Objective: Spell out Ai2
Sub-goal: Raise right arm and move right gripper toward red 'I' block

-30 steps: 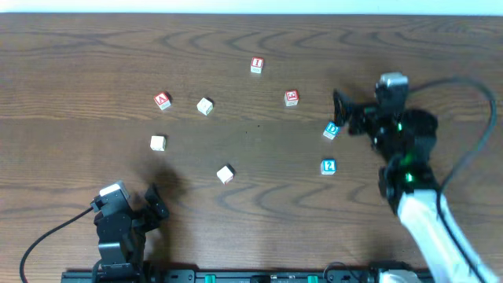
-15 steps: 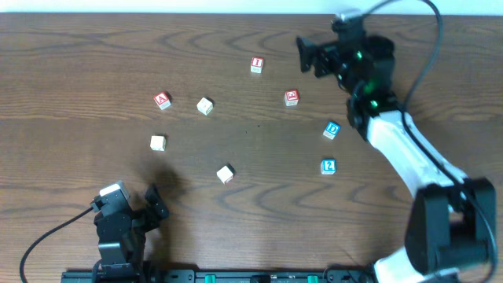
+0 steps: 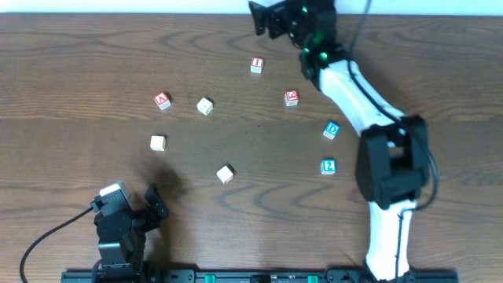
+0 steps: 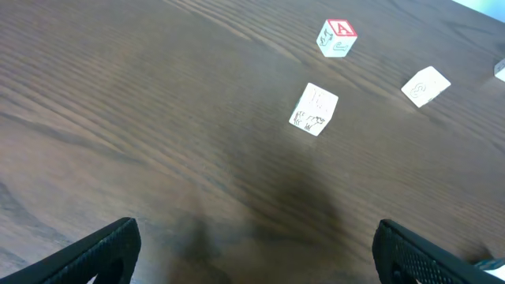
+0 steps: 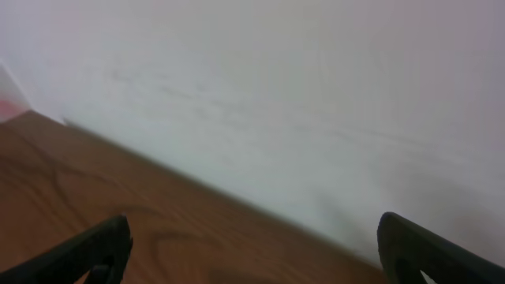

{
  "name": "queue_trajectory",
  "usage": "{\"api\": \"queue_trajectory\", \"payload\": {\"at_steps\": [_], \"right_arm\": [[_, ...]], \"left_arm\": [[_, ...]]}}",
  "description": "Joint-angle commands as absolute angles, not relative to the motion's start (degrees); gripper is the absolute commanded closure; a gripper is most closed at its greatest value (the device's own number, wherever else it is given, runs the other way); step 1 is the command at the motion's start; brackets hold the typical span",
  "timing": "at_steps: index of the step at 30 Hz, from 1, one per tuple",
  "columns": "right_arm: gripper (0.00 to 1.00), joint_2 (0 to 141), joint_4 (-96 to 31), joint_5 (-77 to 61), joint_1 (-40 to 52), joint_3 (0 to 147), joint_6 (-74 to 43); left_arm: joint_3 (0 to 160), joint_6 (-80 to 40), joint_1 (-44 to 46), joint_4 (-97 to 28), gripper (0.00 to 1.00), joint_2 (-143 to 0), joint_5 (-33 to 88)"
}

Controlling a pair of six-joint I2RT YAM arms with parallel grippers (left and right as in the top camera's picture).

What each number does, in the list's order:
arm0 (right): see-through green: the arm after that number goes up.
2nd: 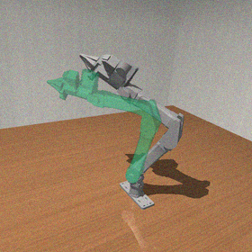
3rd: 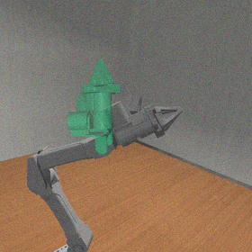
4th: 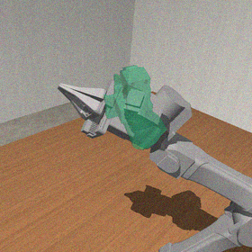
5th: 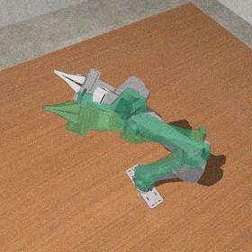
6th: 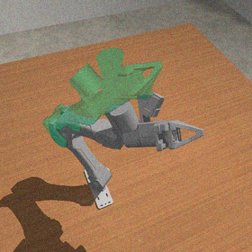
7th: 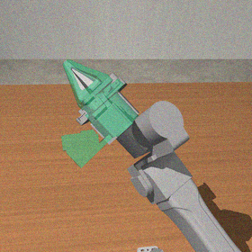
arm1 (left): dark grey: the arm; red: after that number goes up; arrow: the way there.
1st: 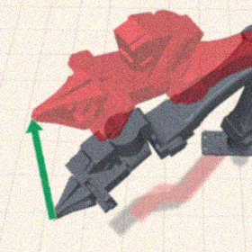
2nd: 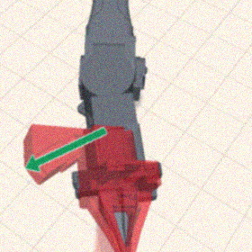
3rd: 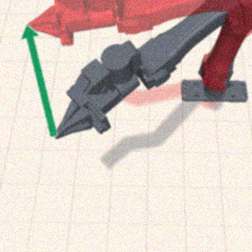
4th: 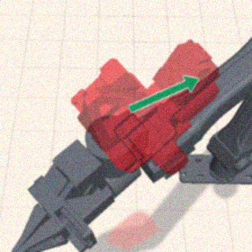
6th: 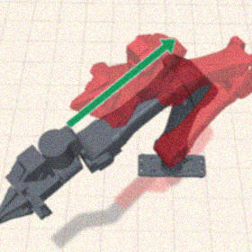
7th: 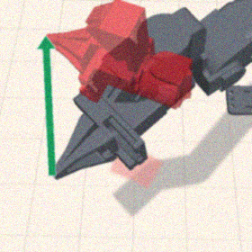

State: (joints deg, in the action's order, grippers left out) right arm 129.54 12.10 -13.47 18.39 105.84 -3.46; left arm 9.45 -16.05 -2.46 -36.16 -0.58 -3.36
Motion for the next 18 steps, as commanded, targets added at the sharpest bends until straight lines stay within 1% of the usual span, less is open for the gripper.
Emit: {"api": "queue_trajectory", "payload": {"at_steps": [1,8,18], "right_arm": [[0.01,135.0,10.3,-13.3,19.4,113.4,-2.5],[0.01,144.8,3.8,-13.3,19.6,125.6,-2.5],[0.01,147.3,-5.7,-13.3,20.7,127.0,-2.5]], "left_arm": [[8.8,-15.6,-2.3,-36.2,0.05,-0.2,-3.3],[8.8,-15.6,-2.3,-36.2,0.05,-0.2,-3.3],[8.8,-15.6,-2.3,-36.2,0.05,-0.2,-3.3]]}}
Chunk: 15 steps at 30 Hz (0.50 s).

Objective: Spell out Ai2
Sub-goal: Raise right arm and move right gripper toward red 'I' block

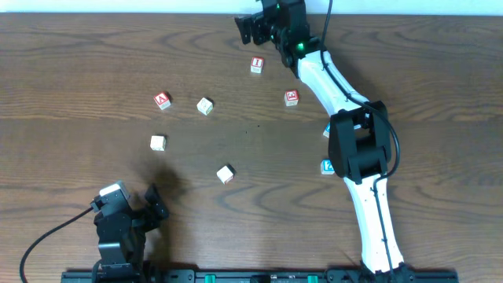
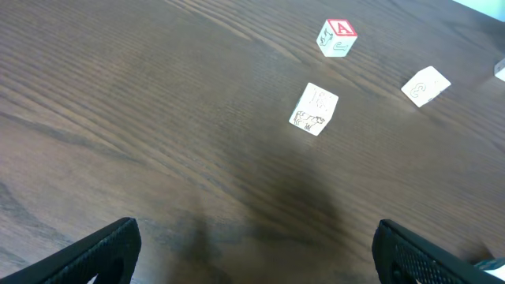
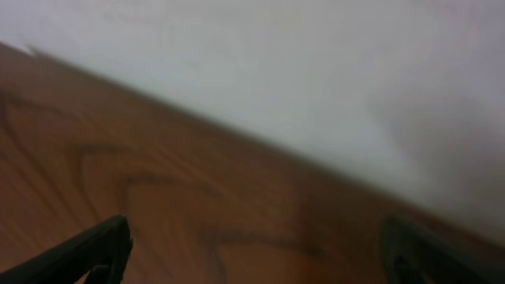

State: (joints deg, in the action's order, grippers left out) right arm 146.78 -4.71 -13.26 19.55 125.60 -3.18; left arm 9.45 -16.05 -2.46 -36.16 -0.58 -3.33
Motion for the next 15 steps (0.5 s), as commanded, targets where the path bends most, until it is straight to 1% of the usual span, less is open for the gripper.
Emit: {"api": "queue_trajectory", "payload": {"at_steps": [1,6,12,15], "right_arm": [[0.01,147.3,-6.7,-13.3,20.9,127.1,-2.5],[0.01,147.3,-13.4,-13.7,21.1,127.0,-2.5],[0.01,147.3,-18.3,-14.0,21.1,127.0,-2.8],[0.01,147.3,-19.9,-15.2,21.1,127.0,-5.3]], "left_arm": [[8.8,-15.6,-2.3,-36.2,0.05,-0.2,-3.3],[8.8,-15.6,-2.3,-36.2,0.05,-0.2,-3.3],[8.8,-15.6,-2.3,-36.2,0.05,-0.2,-3.3],[8.8,-15.6,-2.3,-36.2,0.05,-0.2,-3.3]]}}
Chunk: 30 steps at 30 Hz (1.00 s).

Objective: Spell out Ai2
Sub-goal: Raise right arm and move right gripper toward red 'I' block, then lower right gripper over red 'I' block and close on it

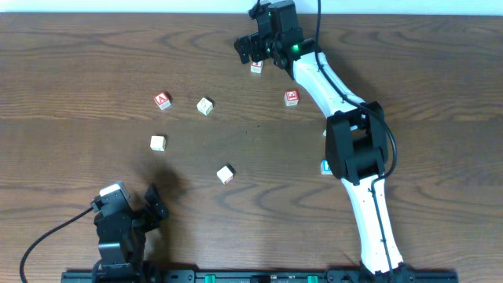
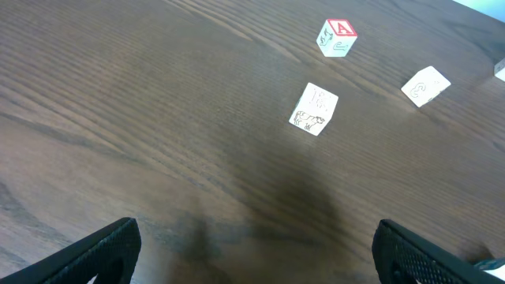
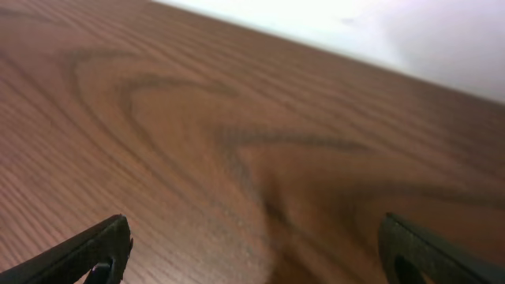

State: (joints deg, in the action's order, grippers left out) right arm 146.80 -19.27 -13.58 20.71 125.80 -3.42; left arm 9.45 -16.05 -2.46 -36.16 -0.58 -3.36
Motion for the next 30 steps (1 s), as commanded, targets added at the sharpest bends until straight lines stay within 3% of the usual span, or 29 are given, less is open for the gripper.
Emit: {"api": "queue_trajectory", "payload": {"at_steps": [1,9,24,30], "right_arm": [[0.01,147.3,-20.2,-16.1,21.1,127.0,-6.2],[0.01,147.3,-23.3,-23.7,21.1,127.0,-7.2],[0.01,147.3,-32.9,-13.1,21.1,127.1,-9.9],[0.15,147.3,-33.4,-11.7,21.4,127.1,-12.4]], "left_arm": [[8.8,-15.6,-2.3,-36.2,0.05,-0.2,-3.3],[8.8,-15.6,-2.3,-36.2,0.05,-0.2,-3.3],[8.8,-15.6,-2.3,-36.2,0.05,-0.2,-3.3],[8.8,-15.6,-2.3,-36.2,0.05,-0.2,-3.3]]}}
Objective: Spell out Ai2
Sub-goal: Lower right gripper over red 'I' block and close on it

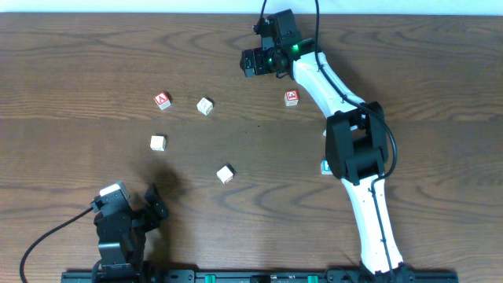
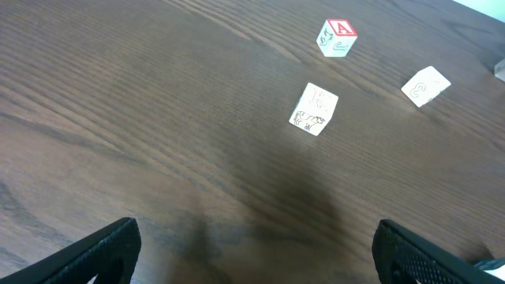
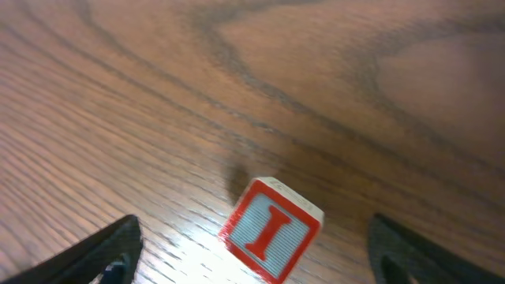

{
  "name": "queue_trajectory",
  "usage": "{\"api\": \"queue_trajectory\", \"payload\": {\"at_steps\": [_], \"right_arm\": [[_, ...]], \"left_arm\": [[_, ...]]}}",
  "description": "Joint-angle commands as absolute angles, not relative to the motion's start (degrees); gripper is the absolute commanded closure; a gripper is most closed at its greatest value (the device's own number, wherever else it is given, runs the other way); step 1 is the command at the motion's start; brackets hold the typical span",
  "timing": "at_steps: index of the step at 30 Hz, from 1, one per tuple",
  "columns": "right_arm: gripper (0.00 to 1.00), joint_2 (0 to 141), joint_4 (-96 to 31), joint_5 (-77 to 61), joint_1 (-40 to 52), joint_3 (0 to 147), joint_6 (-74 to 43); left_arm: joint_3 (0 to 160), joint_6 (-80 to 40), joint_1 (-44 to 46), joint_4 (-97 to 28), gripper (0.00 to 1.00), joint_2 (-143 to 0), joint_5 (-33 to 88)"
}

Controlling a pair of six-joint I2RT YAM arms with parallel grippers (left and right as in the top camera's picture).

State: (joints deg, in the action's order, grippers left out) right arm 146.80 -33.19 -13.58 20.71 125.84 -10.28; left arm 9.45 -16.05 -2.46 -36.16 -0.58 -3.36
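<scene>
The red I block [image 3: 272,230] lies flat on the wood between the spread fingers of my right gripper [image 3: 254,227], which is open. From overhead the right gripper [image 1: 258,61] covers that block. The red A block [image 1: 162,100] sits at the left, also in the left wrist view as the A block [image 2: 338,37]. A blue block marked 2 [image 1: 328,166] shows partly beside the right arm. My left gripper [image 2: 256,233] is open over bare wood near the front edge.
A red block [image 1: 291,97] lies right of the right gripper. Three plain blocks lie mid-table: [image 1: 205,105], [image 1: 158,142], [image 1: 225,174]. The right arm [image 1: 357,141] stretches across the right half of the table. The table's far edge is just behind the right gripper.
My right gripper has come down over the I block, which now shows between its fingers; before, its camera saw only bare wood. The left arm has not moved.
My right gripper was at the table's back edge facing the wall, right of the I block. Then it was further left along that edge, then beside the I block, and now it stands open around it. No block has moved.
</scene>
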Motion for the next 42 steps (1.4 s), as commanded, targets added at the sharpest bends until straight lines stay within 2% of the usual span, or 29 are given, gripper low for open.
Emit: {"api": "queue_trajectory", "payload": {"at_steps": [1,3,8,14,22,31,35,42], "right_arm": [[0.18,147.3,-33.5,-11.4,21.5,127.1,-12.4],[0.26,147.3,-33.7,-11.1,21.8,127.1,-12.4],[0.29,147.3,-34.3,-9.9,22.7,127.1,-12.4],[0.39,147.3,-34.8,-6.0,24.2,127.1,-11.9],[0.37,147.3,-35.8,-1.2,24.8,127.1,-12.3],[0.53,147.3,-35.6,1.2,24.8,127.1,-13.5],[0.57,147.3,-35.6,1.5,24.8,127.1,-13.5],[0.56,147.3,-36.2,2.9,24.8,127.1,-13.5]], "left_arm": [[8.8,-15.6,-2.3,-36.2,0.05,-0.2,-3.3],[8.8,-15.6,-2.3,-36.2,0.05,-0.2,-3.3],[8.8,-15.6,-2.3,-36.2,0.05,-0.2,-3.3],[8.8,-15.6,-2.3,-36.2,0.05,-0.2,-3.3],[8.8,-15.6,-2.3,-36.2,0.05,-0.2,-3.3],[8.8,-15.6,-2.3,-36.2,0.05,-0.2,-3.3],[8.8,-15.6,-2.3,-36.2,0.05,-0.2,-3.3],[8.8,-15.6,-2.3,-36.2,0.05,-0.2,-3.3]]}}
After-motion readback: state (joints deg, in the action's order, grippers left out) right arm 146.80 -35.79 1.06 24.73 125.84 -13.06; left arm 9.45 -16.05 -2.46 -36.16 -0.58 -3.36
